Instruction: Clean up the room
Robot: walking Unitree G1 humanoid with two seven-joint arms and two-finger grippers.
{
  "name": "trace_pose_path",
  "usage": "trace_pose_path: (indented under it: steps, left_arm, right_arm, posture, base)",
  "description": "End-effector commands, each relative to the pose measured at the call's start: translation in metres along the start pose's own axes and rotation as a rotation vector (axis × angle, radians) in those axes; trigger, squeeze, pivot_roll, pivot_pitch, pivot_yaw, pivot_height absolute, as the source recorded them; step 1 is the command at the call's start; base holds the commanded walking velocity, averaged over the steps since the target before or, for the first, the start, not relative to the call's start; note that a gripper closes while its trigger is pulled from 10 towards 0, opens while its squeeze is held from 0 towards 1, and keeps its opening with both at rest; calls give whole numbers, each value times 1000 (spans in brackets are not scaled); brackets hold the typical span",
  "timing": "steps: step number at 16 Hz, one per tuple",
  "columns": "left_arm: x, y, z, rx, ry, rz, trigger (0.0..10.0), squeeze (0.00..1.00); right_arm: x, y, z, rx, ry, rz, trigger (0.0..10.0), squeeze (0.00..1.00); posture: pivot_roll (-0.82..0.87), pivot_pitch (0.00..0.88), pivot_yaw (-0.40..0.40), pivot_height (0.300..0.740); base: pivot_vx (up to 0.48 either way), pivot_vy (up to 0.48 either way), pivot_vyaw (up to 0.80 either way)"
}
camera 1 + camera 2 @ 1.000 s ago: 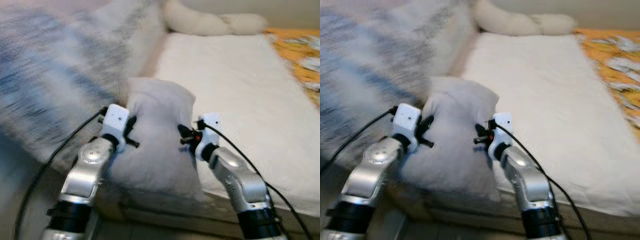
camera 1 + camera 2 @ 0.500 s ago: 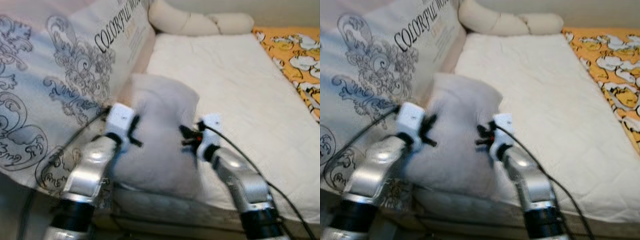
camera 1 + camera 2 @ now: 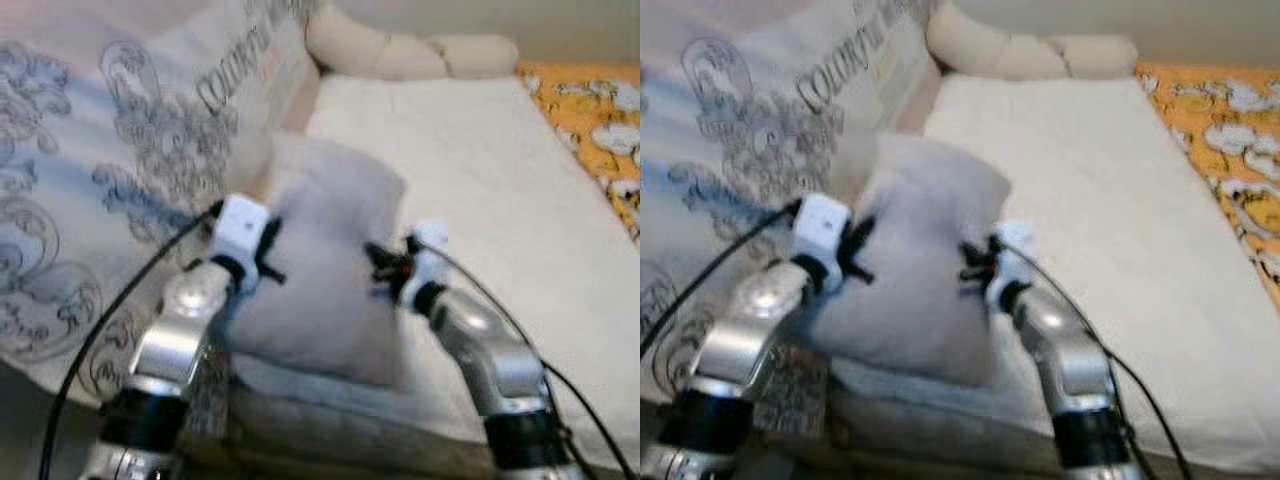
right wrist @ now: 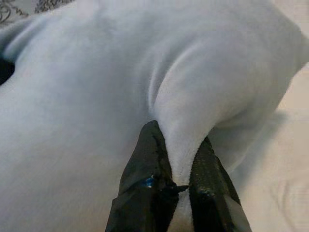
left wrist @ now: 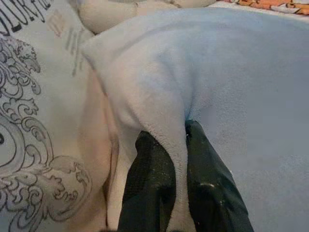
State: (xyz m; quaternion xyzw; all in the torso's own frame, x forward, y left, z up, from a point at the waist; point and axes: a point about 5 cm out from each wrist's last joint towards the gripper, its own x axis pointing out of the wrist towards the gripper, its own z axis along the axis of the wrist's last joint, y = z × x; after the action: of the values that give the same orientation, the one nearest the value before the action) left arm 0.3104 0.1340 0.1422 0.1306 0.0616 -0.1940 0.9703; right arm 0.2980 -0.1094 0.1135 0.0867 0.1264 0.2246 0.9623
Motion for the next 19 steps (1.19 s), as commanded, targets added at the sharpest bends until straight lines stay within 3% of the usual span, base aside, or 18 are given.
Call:
trace_pose_path:
  steps: [1, 7, 9, 10, 11, 16, 17, 19]
  left_arm:
    - [0, 13, 9, 25, -33, 40, 10000, 0]
    - [2, 11, 9, 24, -31, 27, 10000, 0]
    - [2, 11, 9, 60, -28, 16, 10000, 0]
    - [5, 11, 8, 75, -29, 18, 10000, 0]
    - [6, 11, 8, 81, -34, 15, 10000, 0]
    - [20, 12, 6, 194, -23, 6, 10000, 0]
    - [28, 13, 4, 264, -23, -8, 10000, 0]
    - [33, 14, 4, 307, -30, -18, 10000, 0]
  right_arm:
    - [3, 6, 5, -2, -27, 16, 10000, 0]
    - [1, 5, 4, 29, -28, 13, 10000, 0]
    - [1, 7, 3, 54, -23, 30, 10000, 0]
    - [2, 6, 3, 83, -25, 28, 10000, 714]
    - [2, 5, 3, 98, -28, 14, 10000, 1000]
    - [-1, -8, -1, 96, -18, -57, 10000, 1000]
    - [-4, -12, 2, 68, -41, -65, 10000, 1000]
    - [-7, -14, 4, 62, -49, -62, 10000, 1000]
  posture:
    - [-51, 0, 38, 740]
    - [-54, 0, 42, 740]
    - [-50, 0, 41, 740]
    - [-50, 0, 44, 740]
    - [-50, 0, 43, 740]
    - [-52, 0, 43, 740]
    - [-62, 0, 52, 740]
    - [-66, 0, 56, 740]
  base:
    - [304, 0, 0]
    - [301, 0, 0]
    - [0, 0, 0]
    - [0, 0, 0]
    - [0, 0, 0]
    - [0, 0, 0]
    - [0, 0, 0]
    - [0, 0, 0]
